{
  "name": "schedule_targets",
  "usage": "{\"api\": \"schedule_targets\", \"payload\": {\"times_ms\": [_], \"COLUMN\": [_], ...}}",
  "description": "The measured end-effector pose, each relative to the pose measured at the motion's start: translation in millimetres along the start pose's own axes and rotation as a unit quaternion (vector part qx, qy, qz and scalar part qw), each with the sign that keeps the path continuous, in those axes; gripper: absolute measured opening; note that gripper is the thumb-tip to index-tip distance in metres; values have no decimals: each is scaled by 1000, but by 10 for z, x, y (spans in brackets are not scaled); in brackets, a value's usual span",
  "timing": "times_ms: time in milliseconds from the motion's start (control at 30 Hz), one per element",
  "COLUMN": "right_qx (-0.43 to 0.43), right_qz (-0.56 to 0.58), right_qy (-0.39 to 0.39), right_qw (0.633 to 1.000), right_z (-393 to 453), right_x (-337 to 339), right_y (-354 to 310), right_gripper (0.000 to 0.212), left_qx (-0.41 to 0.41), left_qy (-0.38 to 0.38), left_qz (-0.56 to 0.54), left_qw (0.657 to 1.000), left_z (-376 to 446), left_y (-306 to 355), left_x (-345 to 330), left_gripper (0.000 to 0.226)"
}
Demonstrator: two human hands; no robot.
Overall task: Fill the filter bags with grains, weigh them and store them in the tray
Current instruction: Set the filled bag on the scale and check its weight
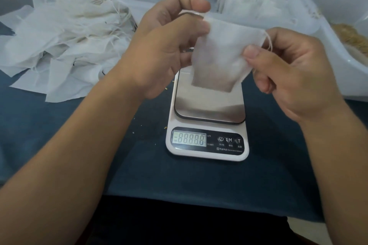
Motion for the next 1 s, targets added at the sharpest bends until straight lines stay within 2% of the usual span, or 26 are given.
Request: {"api": "schedule_targets", "payload": {"times_ms": [133,333,433,600,767,833,900,1000], "right_qx": [-1,48,0,-149,-154,-161,-176,-170], "right_qz": [-4,-13,40,131,226,202,118,-90], "right_qy": [-13,-29,-18,-24,-56,-51,-22,8], "right_qw": [1000,998,999,980,960,965,977,981], "right_z": [-47,-101,-80,-52,-59,-50,-33,-5], "right_x": [-7,-17,12,2,8,27,53,61], "right_y": [-33,-70,-8,171,172,219,317,426], "right_gripper": [15,13,16,22,13,11,16,21], "left_qx": [21,-16,-22,-14,-5,11,34,48], "left_qy": [-20,-46,-36,-28,-49,-33,12,50], "left_qz": [12,18,35,61,42,70,165,378], "left_qw": [1000,999,999,998,998,997,986,923], "left_z": [-11,-27,-30,-11,-6,10,35,69], "left_y": [-24,18,11,-7,-38,-95,-175,-273], "left_x": [-36,-17,21,25,34,58,126,208], "left_gripper": [19,21,20,20,19,18,18,20]}}
Point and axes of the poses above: each hand's wrist, its own z-axis towards the middle knuckle, its own x-axis out of the back of the hand, y = z × x, the point moved 4 cm from there along z, towards the middle knuckle, and after that the axes turned 7 degrees about -y, right-handed, at the moved point
